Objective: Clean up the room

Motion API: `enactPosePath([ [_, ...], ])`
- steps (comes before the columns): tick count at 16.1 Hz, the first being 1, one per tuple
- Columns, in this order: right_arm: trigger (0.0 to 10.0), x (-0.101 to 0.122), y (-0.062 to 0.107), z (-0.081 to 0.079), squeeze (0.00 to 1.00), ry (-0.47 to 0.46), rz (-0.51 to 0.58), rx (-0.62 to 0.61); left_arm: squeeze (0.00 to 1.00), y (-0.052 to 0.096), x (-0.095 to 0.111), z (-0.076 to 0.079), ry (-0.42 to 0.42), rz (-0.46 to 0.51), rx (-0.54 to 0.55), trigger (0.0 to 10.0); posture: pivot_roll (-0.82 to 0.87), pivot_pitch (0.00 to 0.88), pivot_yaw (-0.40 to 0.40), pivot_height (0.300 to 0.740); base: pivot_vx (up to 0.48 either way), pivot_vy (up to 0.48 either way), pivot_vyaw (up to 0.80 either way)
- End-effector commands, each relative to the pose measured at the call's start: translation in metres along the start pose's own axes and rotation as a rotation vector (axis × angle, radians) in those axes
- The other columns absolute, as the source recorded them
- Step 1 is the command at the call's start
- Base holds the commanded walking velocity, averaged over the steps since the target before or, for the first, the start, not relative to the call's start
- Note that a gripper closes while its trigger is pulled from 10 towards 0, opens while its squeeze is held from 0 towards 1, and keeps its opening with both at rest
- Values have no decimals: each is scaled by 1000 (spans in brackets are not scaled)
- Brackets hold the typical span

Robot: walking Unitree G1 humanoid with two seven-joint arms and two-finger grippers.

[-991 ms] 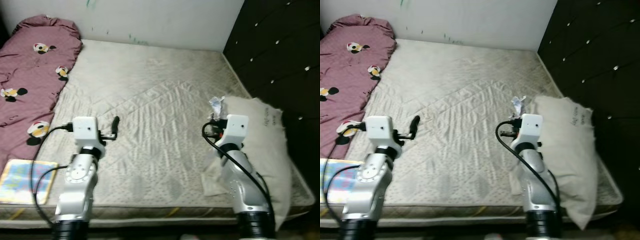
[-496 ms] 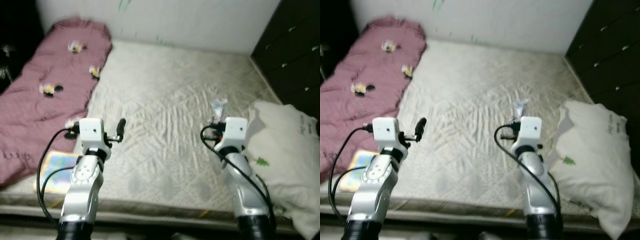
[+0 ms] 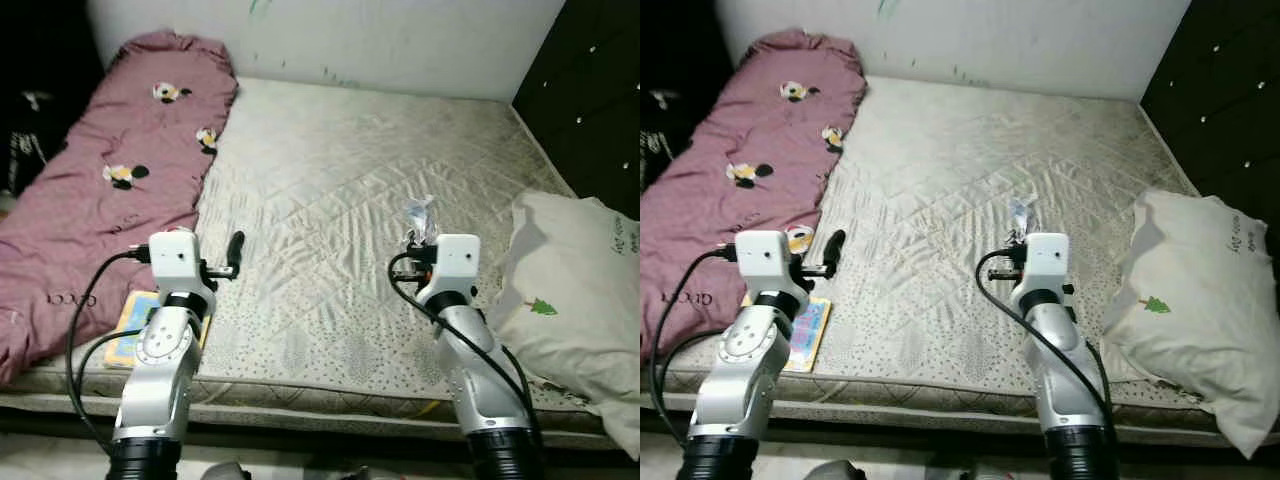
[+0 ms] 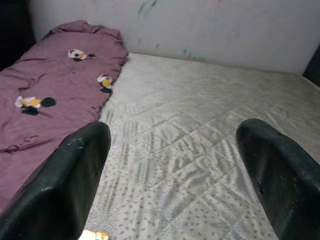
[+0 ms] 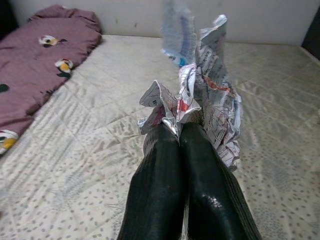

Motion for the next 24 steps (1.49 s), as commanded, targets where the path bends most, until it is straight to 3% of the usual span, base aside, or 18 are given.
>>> enactPosePath([
  [1, 10000, 6, 0, 1, 0, -9, 15, -2, 0, -1, 0, 1, 10, -6, -9, 10000, -12, 0, -55, 740, 0, 480, -800],
  [24, 10000, 8, -1, -10, 0, -28, 27, 77, 0, -2, 1, 3, 15, -7, 1, 10000, -3, 0, -63, 740, 0, 480, -35],
])
Point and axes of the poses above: a point about 5 cm out from each wrist's last joint towards the gripper, its own y axis pointing back from the gripper into the wrist, its own x axis along the axis of the wrist's last joint, z = x × y, the point moved 1 cm from there along -y, pointing out of the wrist towards the gripper, and after that the axes turned 12 degrees about -y, right-handed, at the moved point
